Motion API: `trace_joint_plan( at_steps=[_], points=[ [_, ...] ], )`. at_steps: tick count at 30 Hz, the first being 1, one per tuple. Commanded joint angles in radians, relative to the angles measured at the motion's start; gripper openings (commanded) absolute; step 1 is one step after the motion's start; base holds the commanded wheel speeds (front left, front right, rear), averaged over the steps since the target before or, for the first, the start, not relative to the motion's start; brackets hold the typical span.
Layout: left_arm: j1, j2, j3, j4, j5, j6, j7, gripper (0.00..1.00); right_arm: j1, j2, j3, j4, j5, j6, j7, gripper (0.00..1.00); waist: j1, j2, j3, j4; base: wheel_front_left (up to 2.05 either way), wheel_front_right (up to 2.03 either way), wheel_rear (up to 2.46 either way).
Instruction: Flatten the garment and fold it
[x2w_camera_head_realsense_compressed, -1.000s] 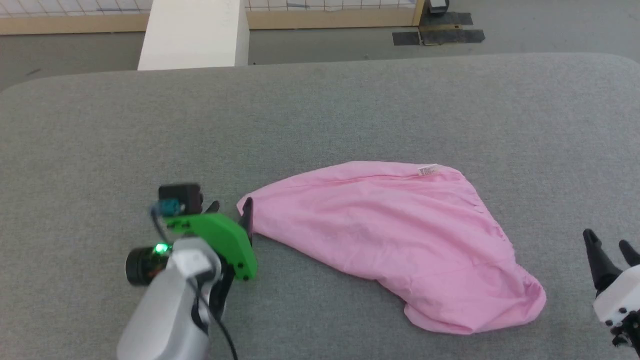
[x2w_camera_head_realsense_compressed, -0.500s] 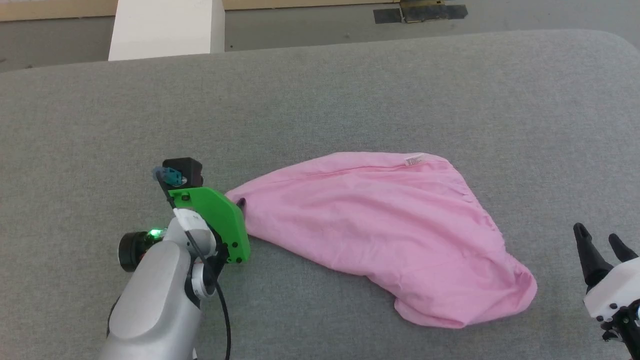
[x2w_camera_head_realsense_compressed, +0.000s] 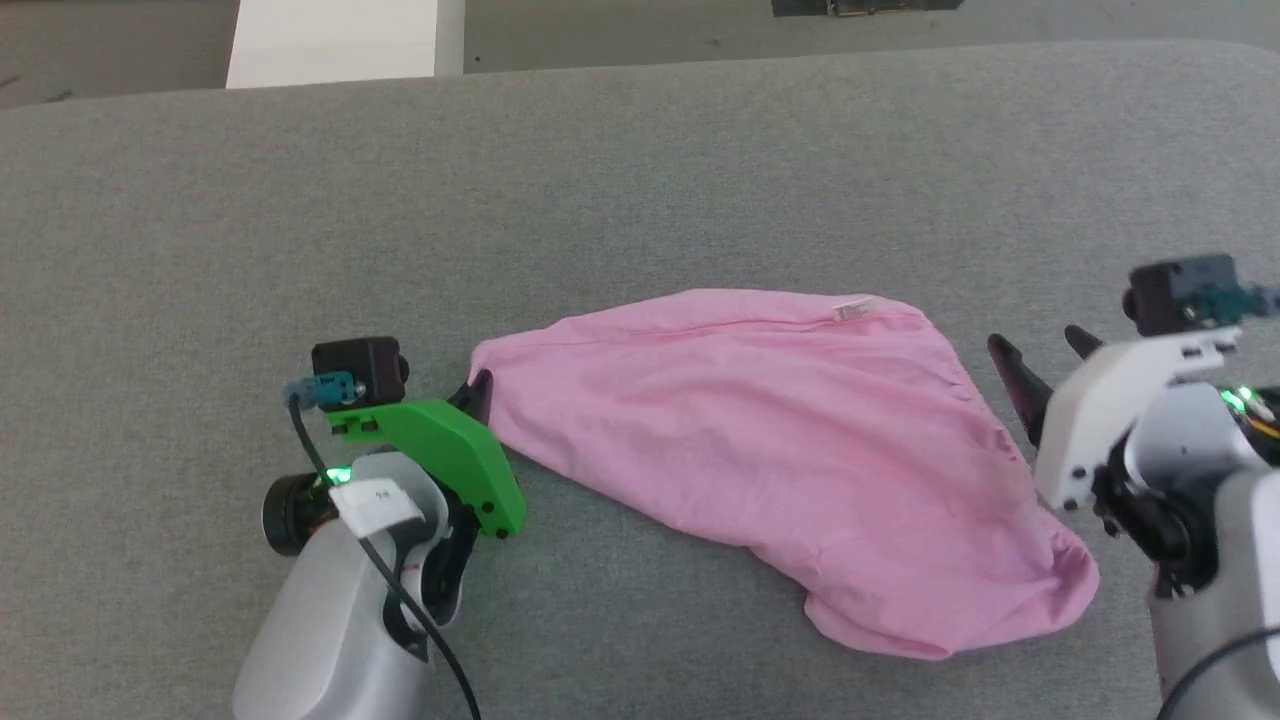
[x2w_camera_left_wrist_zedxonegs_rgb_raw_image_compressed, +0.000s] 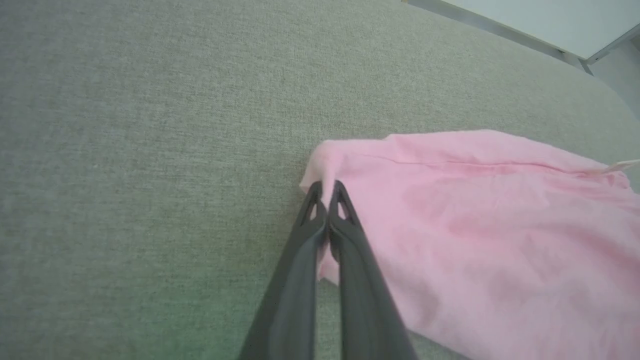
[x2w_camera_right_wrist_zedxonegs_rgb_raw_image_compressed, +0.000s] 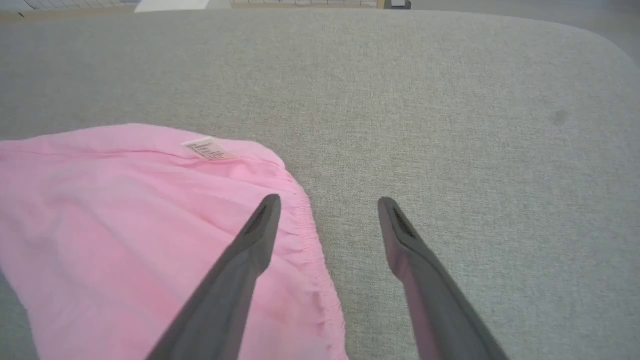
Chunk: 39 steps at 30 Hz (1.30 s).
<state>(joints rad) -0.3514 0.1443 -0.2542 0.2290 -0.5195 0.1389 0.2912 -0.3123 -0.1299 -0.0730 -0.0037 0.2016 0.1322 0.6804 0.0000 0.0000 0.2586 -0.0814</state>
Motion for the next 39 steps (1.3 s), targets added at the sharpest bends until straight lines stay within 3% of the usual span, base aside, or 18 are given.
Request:
trace_joint_plan(
  at_steps=[1,5,14,15,16,17,26,34,39],
  points=[
    [0.016,-0.004,0.002,-0.017,0.000,0.009,-0.009,0.00,-0.036,-0.016,0.016,0.039,-0.010,-0.002,0.011,1.00,0.0000,0.0000,0.017,0.012,0.00,0.00,0.00],
    [0.038,-0.010,-0.007,-0.092,0.002,0.022,-0.012,0.00,-0.155,-0.062,0.099,0.224,-0.030,-0.002,0.016,1.00,0.0000,0.0000,0.056,0.046,0.00,0.00,0.00],
    [0.041,-0.015,-0.020,-0.123,-0.001,0.031,-0.006,0.00,-0.237,-0.076,0.170,0.394,-0.020,-0.002,-0.044,1.00,0.0000,0.0000,0.081,0.064,0.00,0.00,0.00],
    [0.042,-0.015,-0.021,-0.123,-0.003,0.030,-0.006,0.00,-0.244,-0.078,0.177,0.407,-0.016,-0.002,-0.051,0.38,0.0000,0.0000,0.081,0.064,0.00,0.00,0.00],
    [0.043,-0.016,-0.021,-0.122,-0.005,0.029,-0.008,0.00,-0.248,-0.078,0.182,0.416,-0.010,-0.002,-0.060,0.12,0.0000,0.0000,0.081,0.063,0.00,0.00,0.00],
    [0.045,-0.016,-0.021,-0.121,-0.007,0.028,-0.009,0.00,-0.253,-0.079,0.191,0.425,-0.003,-0.002,-0.069,0.00,0.0000,0.0000,0.079,0.062,0.00,0.00,0.00],
    [-0.044,-0.011,0.012,-0.114,-0.070,-0.026,-0.014,0.00,-0.331,-0.102,0.201,0.409,0.112,-0.002,-0.115,0.00,0.0000,0.0000,0.038,0.062,0.00,0.00,0.00],
    [-0.403,0.062,0.070,0.012,-0.079,-0.079,0.025,0.00,-0.562,-0.080,0.147,0.381,0.212,-0.002,-0.057,0.00,0.0000,0.0000,0.062,0.051,0.00,0.00,0.00],
    [-0.668,0.082,0.095,0.143,-0.062,-0.085,0.007,0.00,-0.775,-0.030,0.094,0.424,0.171,-0.002,-0.089,0.00,0.0000,0.0000,0.106,0.037,0.00,0.00,0.00]
  ],
)
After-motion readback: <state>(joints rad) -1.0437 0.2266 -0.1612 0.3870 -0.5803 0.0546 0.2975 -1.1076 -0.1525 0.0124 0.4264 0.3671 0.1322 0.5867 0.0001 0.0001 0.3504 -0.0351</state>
